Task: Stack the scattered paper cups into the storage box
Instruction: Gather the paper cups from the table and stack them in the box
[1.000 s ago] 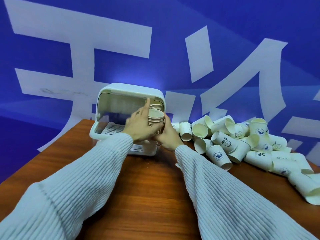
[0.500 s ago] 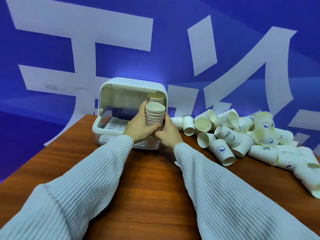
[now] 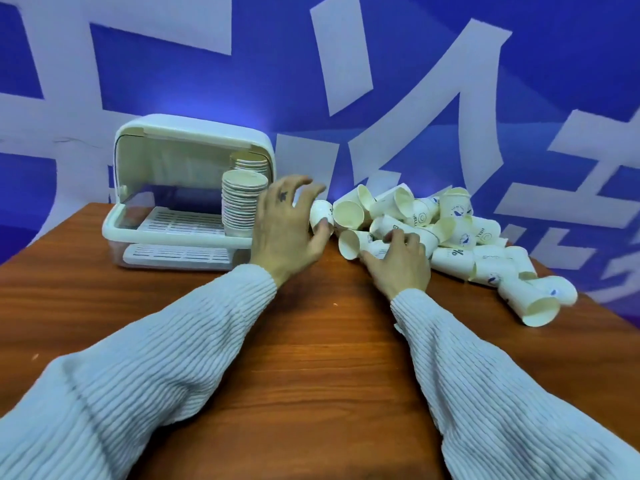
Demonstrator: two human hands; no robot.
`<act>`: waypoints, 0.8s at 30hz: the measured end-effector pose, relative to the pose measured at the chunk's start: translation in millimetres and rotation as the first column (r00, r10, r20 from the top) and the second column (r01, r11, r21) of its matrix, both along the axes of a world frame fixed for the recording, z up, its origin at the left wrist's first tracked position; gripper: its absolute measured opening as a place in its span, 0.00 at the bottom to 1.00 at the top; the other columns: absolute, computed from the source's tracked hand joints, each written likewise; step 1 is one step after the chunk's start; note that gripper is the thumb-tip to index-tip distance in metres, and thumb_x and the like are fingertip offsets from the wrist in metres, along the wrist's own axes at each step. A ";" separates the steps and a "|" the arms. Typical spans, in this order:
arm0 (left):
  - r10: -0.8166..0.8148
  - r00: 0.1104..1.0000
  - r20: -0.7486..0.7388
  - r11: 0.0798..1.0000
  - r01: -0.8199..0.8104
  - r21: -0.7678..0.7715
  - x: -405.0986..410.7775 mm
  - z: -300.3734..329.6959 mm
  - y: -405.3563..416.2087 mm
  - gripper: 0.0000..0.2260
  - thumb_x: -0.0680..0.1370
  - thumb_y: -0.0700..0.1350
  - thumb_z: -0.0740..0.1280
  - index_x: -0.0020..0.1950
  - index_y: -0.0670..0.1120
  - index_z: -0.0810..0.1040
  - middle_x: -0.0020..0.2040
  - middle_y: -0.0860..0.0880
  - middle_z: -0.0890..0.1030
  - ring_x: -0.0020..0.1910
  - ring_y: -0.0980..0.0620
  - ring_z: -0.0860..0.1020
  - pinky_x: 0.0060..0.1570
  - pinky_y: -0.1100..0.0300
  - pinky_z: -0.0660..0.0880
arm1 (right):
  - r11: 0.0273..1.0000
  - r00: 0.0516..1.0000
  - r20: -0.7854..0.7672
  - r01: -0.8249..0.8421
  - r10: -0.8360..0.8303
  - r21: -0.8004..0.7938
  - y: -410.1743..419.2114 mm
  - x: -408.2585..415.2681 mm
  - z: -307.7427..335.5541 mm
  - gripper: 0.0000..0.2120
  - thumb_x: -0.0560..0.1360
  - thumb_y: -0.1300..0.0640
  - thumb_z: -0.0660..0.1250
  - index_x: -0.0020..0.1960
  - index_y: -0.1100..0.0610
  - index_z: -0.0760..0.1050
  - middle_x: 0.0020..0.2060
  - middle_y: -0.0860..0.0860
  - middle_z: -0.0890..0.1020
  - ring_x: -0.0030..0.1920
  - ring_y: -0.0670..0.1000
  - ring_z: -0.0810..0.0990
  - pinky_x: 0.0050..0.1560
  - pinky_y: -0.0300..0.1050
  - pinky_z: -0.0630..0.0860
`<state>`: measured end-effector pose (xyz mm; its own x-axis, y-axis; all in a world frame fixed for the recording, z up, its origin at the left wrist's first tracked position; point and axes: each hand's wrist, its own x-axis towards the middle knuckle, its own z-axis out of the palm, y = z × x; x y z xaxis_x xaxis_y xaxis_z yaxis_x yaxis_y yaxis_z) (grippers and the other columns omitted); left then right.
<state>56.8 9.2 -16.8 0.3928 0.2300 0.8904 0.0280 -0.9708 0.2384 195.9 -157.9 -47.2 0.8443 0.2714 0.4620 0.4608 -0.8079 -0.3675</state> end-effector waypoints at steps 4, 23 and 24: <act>-0.124 0.987 -0.101 0.989 0.115 -0.087 29.1 -20.5 -30.6 0.19 0.75 0.49 0.67 0.64 0.47 0.77 0.63 0.47 0.76 0.61 0.43 0.74 0.60 0.46 0.72 | 0.999 0.991 -0.135 -0.021 0.015 -0.043 -23.9 2.7 -13.4 0.28 0.74 0.37 0.69 0.67 0.52 0.67 0.61 0.54 0.78 0.62 0.60 0.78 0.50 0.53 0.74; -0.247 0.864 -0.439 0.732 -0.130 -0.668 116.7 -57.7 -56.6 0.07 0.80 0.47 0.66 0.52 0.46 0.82 0.54 0.46 0.82 0.56 0.43 0.78 0.49 0.57 0.69 | 0.696 0.802 -0.295 -0.197 0.520 0.691 -61.8 10.1 -15.7 0.33 0.73 0.48 0.78 0.69 0.43 0.60 0.57 0.44 0.76 0.55 0.47 0.80 0.59 0.53 0.80; -0.218 0.874 -0.435 0.740 -0.142 -0.657 107.4 -53.1 -56.8 0.06 0.79 0.46 0.65 0.50 0.46 0.81 0.51 0.46 0.81 0.54 0.43 0.78 0.48 0.57 0.68 | 0.687 0.811 -0.292 -0.175 0.507 0.705 -61.6 7.3 -13.2 0.32 0.73 0.47 0.78 0.68 0.44 0.61 0.57 0.44 0.76 0.55 0.47 0.79 0.59 0.53 0.80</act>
<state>164.2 -47.6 -69.9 0.7245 0.6510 0.2265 0.2733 -0.5730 0.7726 203.2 -219.5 -60.4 0.8951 0.3736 0.2432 0.3103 -0.1304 -0.9416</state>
